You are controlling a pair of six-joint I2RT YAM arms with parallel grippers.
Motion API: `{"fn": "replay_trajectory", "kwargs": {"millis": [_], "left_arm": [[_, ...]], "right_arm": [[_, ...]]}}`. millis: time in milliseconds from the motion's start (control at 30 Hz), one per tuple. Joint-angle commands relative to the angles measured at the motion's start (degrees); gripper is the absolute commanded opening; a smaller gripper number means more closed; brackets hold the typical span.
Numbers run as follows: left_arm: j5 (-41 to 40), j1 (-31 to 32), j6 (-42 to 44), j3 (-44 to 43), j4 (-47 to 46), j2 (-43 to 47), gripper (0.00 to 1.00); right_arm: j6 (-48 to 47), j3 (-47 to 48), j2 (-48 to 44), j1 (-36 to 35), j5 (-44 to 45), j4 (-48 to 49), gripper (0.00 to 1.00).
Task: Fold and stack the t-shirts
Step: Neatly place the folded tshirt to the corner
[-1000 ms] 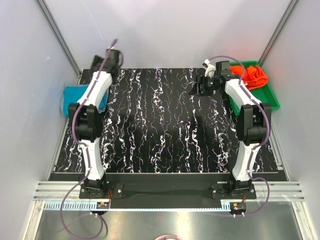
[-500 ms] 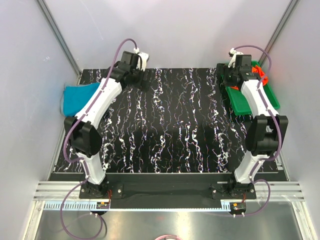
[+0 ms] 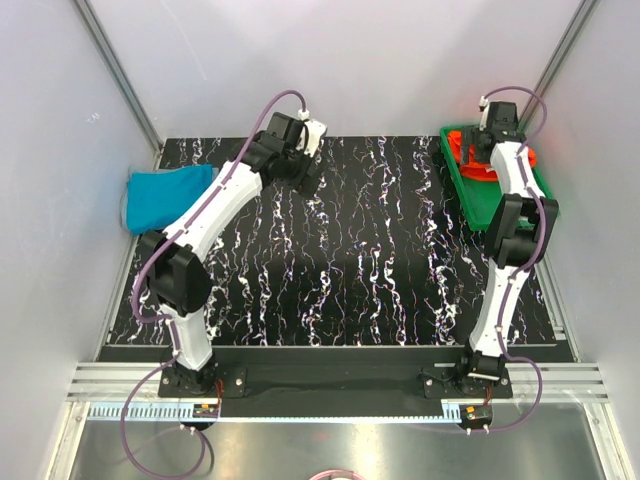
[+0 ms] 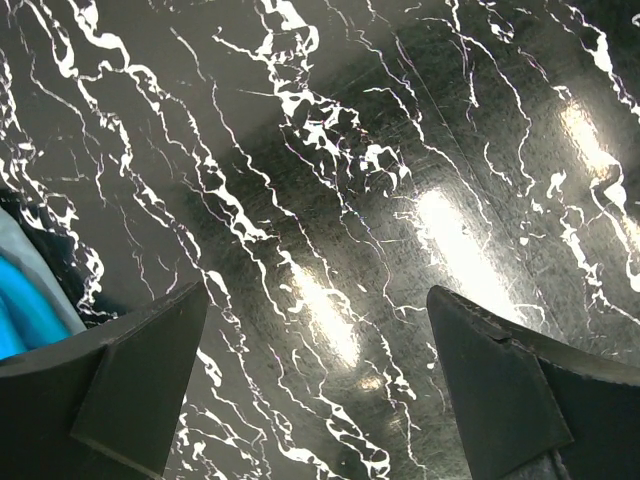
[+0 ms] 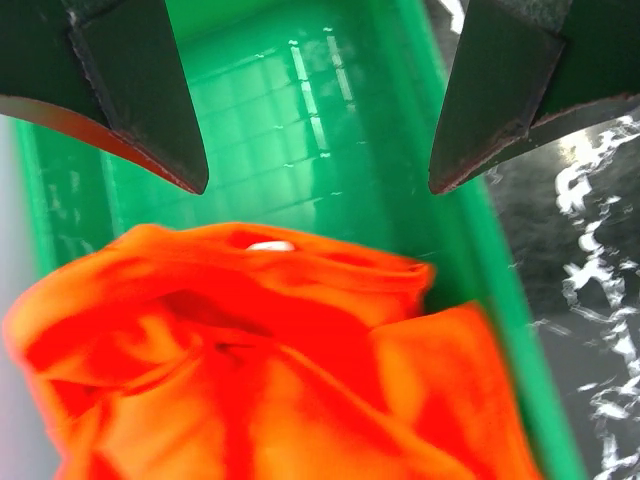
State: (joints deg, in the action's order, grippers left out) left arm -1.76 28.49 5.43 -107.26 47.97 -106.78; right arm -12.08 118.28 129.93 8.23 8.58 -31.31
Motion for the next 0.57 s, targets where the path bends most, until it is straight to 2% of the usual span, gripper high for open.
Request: {"fn": "replay_trajectory", "kwargs": {"millis": [0,100,200,267,400,533], "left_arm": [[-1.5,1.0,2.1,-1.5,-0.9,1.6,0.99],[-2.9,1.6,2.7,0.1,-1.0,1.6,0.99],[-5.6,1.6,3.9,1.1,-1.6,0.6,0.99],[-7.0,1.6,4.2,0.9,-1.6,-0.6,0.99],[-7.6,1.9,4.2,-1.2,-1.5,-2.0,0.99],[-8.4,3.1,4.4,-1.5,-1.6,-3.1,0.99]], "right_arm": [[-1.3,8.6,-0.4,1.2,1.5,-2.5,1.0],[0.1,15.4,2.3,1.1,-2.7,-9.8,1.0],[5.9,20.5,6.1,1.1,1.8,-14.8,1.0],[7.9,19.7,6.0,1.1,5.9,-14.9,1.0],[10.1,11.6,2.9,1.1,8.5,-11.9,1.0],[11.3,12.0,2.1,1.0,10.6,-12.7,1.0]]}}
